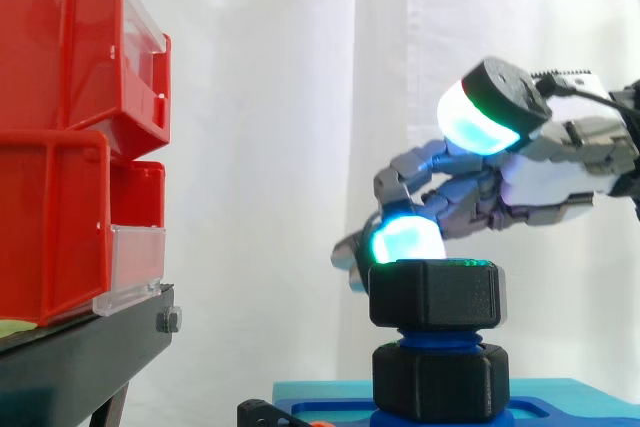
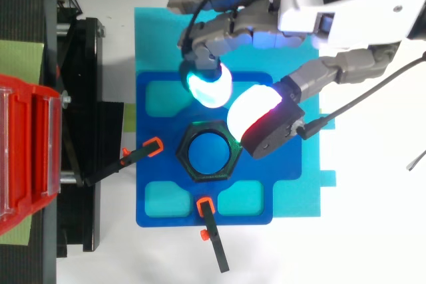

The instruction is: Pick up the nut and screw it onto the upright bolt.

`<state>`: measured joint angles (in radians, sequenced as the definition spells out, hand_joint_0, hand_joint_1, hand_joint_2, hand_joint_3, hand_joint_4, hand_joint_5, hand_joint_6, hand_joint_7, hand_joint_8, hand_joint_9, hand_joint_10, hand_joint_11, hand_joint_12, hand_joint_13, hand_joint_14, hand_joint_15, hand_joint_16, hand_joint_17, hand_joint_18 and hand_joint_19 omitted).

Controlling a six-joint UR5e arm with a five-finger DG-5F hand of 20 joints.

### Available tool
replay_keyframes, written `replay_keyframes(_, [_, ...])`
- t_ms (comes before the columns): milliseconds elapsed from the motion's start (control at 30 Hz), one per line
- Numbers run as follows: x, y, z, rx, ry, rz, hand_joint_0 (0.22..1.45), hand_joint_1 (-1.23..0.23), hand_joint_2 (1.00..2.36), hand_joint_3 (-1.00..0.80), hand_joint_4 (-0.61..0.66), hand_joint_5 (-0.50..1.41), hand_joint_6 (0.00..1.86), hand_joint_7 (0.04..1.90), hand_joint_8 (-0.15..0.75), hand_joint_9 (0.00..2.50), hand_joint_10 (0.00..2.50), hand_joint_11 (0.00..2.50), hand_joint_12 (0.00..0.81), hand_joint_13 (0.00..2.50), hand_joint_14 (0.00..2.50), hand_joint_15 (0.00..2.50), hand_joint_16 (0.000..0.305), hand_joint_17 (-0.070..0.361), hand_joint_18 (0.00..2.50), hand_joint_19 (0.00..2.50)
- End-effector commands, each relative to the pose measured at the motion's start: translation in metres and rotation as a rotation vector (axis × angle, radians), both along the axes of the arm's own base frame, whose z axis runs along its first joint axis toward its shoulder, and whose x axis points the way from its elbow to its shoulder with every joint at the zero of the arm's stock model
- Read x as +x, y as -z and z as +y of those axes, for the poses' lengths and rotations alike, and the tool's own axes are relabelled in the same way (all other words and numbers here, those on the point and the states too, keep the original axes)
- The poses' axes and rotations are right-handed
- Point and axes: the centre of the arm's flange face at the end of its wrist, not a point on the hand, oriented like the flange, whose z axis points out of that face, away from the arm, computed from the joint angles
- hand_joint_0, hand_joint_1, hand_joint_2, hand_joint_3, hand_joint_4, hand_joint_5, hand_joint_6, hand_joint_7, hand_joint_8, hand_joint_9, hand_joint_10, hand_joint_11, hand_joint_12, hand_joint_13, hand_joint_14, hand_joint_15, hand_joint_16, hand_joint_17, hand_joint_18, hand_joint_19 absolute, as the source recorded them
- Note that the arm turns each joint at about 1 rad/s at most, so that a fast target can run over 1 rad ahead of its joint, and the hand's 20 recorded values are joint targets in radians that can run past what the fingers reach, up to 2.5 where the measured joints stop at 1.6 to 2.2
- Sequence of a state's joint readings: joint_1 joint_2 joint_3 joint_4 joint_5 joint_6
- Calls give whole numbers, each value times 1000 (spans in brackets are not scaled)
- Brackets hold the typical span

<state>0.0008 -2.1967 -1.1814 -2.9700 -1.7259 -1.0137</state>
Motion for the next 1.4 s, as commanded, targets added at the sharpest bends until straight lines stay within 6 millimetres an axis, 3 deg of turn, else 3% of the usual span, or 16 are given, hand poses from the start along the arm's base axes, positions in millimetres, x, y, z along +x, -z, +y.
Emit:
replay_keyframes(0, [5, -17, -2, 0, 1, -17, 515, -104, 1000, -500, 243, -122, 503, 894, 238, 486, 0, 0, 284, 243, 0, 0, 32, 71, 0, 0])
replay_keyframes(200, [9, -20, 7, -9, -9, -33, 504, -88, 1000, -500, 176, -171, 502, 667, 200, 335, 0, 0, 295, 119, 0, 0, 36, 81, 0, 0])
replay_keyframes(467, [15, -11, 34, -29, -20, -79, 485, 22, 1000, -500, 115, -209, 501, 629, 152, 0, 0, 0, 318, 0, 0, 0, 45, 101, 0, 0])
replay_keyframes(867, [16, -5, 66, -23, -12, -53, 483, 37, 1000, -500, 120, -210, 501, 648, 160, 0, 0, 0, 323, 0, 0, 0, 45, 102, 0, 0])
replay_keyframes(1367, [17, -3, 81, -45, -10, -51, 492, 17, 1000, -500, 155, -190, 502, 760, 191, 57, 0, 0, 326, 0, 0, 0, 44, 100, 0, 0])
